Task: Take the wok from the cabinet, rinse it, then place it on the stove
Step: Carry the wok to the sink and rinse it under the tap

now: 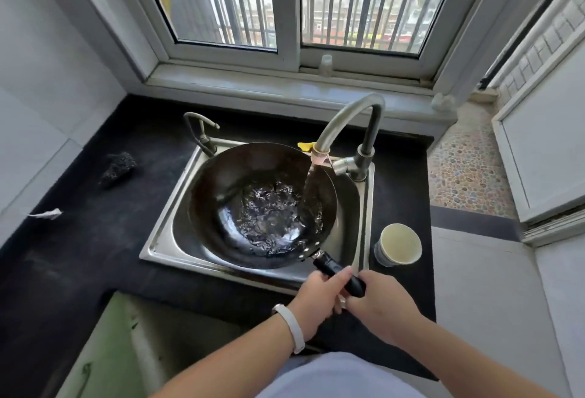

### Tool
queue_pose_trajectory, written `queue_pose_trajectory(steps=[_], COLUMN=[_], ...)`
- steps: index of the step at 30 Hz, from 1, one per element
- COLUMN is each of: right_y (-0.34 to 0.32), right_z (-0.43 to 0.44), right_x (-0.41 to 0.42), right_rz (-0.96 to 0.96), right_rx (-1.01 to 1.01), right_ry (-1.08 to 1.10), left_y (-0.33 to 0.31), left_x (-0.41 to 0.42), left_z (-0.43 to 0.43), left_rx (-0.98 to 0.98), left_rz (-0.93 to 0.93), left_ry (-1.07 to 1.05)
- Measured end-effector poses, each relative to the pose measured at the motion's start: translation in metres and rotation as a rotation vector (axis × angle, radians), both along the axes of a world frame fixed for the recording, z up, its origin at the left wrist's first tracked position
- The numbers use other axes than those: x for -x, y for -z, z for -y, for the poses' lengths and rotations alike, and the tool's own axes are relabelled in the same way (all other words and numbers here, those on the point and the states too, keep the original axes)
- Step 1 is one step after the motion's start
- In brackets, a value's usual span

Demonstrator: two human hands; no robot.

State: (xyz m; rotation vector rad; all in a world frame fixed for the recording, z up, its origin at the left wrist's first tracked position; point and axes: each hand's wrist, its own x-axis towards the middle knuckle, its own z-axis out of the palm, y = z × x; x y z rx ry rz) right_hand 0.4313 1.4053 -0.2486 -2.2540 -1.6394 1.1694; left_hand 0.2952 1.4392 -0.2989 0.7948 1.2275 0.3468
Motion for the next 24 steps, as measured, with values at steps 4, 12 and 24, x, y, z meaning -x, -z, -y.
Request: queue_pose_trajectory(steps=[4, 12, 24], right_y=[0.001, -0.004, -0.013], right_z=[-0.001, -0.001, -0.003], right_x=[-0.008, -0.006, 0.007], right_rz=[-0.007, 0.062, 0.195], right_rx=[-0.012, -0.006, -0.049], right_ry=[-0.028, -0.097, -0.081], left_y=[-0.003, -0.002, -0.003], left_x=[-0.008, -0.005, 0.000], left_z=[-0.004, -0.007, -0.024], left_rx=[0.069, 0.144, 0.189], left_rz=[0.046, 0.138, 0.190], left_ry=[-0.206, -0.283, -0.178])
